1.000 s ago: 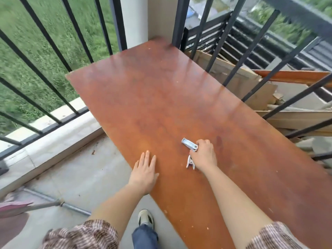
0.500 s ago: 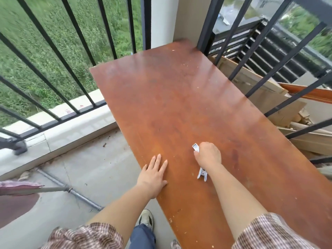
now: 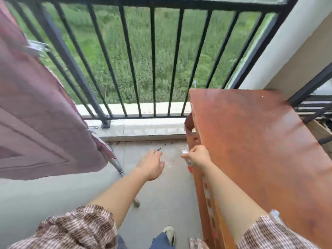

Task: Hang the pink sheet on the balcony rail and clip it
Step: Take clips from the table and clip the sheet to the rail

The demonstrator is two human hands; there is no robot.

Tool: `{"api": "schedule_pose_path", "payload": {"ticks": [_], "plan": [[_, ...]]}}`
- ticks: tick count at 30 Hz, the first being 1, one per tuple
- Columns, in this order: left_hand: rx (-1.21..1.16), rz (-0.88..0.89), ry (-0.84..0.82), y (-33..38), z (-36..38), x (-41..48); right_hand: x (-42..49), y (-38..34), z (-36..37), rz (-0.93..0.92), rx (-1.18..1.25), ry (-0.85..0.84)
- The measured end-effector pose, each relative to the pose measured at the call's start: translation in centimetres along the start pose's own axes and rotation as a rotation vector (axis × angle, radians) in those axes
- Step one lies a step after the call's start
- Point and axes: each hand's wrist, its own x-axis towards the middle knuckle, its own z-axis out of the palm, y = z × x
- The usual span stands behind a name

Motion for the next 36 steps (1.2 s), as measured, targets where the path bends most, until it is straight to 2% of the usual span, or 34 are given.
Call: {"api": "schedule_pose_path", "payload": {"ticks": [7, 11, 13, 18, 21, 24, 29, 31, 34, 36], "plan": [[-0.186, -0.208, 0.249, -20.8, -7.7, -6.2, -4.1, -16.5, 15.2, -0.228, -0.046, -0.410], [-0.253, -0.356, 0.315, -34.2, -11.1, -12.1, -7.6, -26.1, 25.4, -0.373, -0.209, -0.659], [-0.288, -0.431, 0.357, -40.4, -12.9, -15.3, -9.8, -31.1, 31.2, -0.464, -0.302, -0.733], [-0.280, -0.560, 0.457, -52.8, -18.0, -23.5, -17.0, -43.1, 43.5, -0.734, -0.341, -0.781], [-0.355, -0.656, 0.573, -58.9, -21.0, -27.4, -21.7, -49.5, 48.9, -0.869, -0.360, -0.826], [-0.536, -0.745, 0.690, -64.9, -23.4, -30.5, -25.5, -54.9, 54.5, -0.993, -0.353, -0.808], [-0.846, -0.778, 0.845, -76.0, -27.2, -35.7, -30.7, -64.6, 65.1, -1.168, -0.223, -0.777], [-0.954, -0.794, 0.921, -81.3, -29.6, -37.9, -33.4, -69.3, 69.3, -1.193, -0.123, -0.782], [-1.050, -0.803, 1.042, -90.3, -33.3, -40.9, -37.4, -76.1, 76.1, -1.182, 0.057, -0.876], [-1.137, -0.776, 1.069, -94.8, -35.2, -42.5, -39.5, -79.6, 80.3, -1.172, 0.104, -0.918]]}}
